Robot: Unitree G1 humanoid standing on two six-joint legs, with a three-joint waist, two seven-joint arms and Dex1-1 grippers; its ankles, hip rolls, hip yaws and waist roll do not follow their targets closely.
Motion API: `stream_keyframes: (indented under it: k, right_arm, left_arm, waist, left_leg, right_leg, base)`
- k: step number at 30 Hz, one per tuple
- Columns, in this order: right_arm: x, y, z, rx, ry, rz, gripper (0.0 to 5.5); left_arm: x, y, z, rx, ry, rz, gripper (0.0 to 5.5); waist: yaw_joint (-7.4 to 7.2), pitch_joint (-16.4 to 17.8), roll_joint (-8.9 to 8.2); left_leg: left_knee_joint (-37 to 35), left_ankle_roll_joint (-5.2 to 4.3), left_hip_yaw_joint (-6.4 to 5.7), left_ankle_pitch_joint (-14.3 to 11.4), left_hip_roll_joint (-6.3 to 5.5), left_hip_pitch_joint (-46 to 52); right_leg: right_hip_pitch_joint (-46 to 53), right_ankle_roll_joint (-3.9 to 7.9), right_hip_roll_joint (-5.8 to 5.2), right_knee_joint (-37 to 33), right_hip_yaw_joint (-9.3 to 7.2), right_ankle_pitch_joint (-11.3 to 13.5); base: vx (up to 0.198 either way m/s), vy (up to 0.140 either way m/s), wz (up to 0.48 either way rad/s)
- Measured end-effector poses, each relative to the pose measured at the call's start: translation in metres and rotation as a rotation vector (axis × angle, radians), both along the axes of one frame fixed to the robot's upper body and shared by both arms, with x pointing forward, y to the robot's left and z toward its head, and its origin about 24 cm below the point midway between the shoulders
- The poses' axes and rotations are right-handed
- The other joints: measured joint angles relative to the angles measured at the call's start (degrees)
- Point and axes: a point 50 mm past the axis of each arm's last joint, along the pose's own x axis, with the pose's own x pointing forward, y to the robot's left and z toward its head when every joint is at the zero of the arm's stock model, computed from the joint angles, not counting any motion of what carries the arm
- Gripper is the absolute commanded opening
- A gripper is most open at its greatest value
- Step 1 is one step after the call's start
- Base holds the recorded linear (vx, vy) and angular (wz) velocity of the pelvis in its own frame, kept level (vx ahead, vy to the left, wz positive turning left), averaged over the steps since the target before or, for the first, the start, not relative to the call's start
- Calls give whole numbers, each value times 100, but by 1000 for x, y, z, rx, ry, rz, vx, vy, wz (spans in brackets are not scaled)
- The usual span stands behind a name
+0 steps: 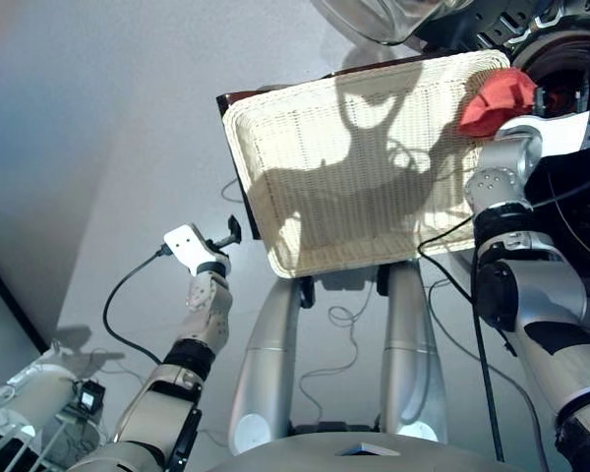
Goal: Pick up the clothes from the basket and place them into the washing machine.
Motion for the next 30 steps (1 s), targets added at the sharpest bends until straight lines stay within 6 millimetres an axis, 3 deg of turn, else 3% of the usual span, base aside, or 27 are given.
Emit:
stream_keyframes:
  k: [5,8,9,10,16,21,25,30]
  right_arm:
    - [-26,-38,14,-305,167,-327,0]
    - [-32,-49,21,-428,228,-398,0]
    - [-30,-48,20,-442,246,-392,233]
    - [-29,-47,19,-457,264,-384,550]
    - [-6,-31,-11,-638,499,-153,550]
    - [10,7,-34,-753,583,32,550]
    - [14,22,-45,-727,570,121,550]
    - [13,22,-43,-577,466,150,550]
  left_arm:
    - [0,2,4,25,-19,6,550]
    - [0,3,4,40,-21,17,550]
    - [0,3,4,40,-20,16,550]
    - [1,2,5,39,-22,14,550]
    - [1,-4,3,12,-16,4,550]
    - [-1,-3,-3,-6,8,15,550]
    - [-3,0,-8,-14,33,36,550]
    - [-5,1,-13,-17,53,44,550]
  waist:
    - [120,-77,120]
    - [132,-89,141]
    - [115,-90,142]
    - [113,-91,144]
    - [101,-107,164]
    - [-2,-146,210]
    - [-33,-149,208]
    - [-37,-154,205]
  left_leg:
    - [17,47,56,-6,1,-71]
    - [63,64,88,-48,2,-104]
    - [65,65,99,-48,2,-96]
    - [67,66,111,-49,3,-88]
    - [81,59,116,-46,44,51]
    - [100,37,62,-33,48,53]
    - [94,1,-47,-9,48,49]
    - [94,-5,-60,-6,46,41]
  right_leg:
    - [-71,7,2,4,39,67]
    - [-102,23,3,9,73,60]
    - [-98,26,3,9,84,62]
    - [-95,27,5,9,94,67]
    - [37,2,41,34,102,89]
    - [50,-20,38,93,51,74]
    - [86,-51,33,97,-63,60]
    - [81,-53,29,102,-75,51]
  base:
    - [-7,5,-14]
    - [57,-3,-31]
    - [0,0,0]
    - [0,0,0]
    - [0,0,0]
    - [0,0,0]
    - [-3,-16,24]
    - [0,0,0]
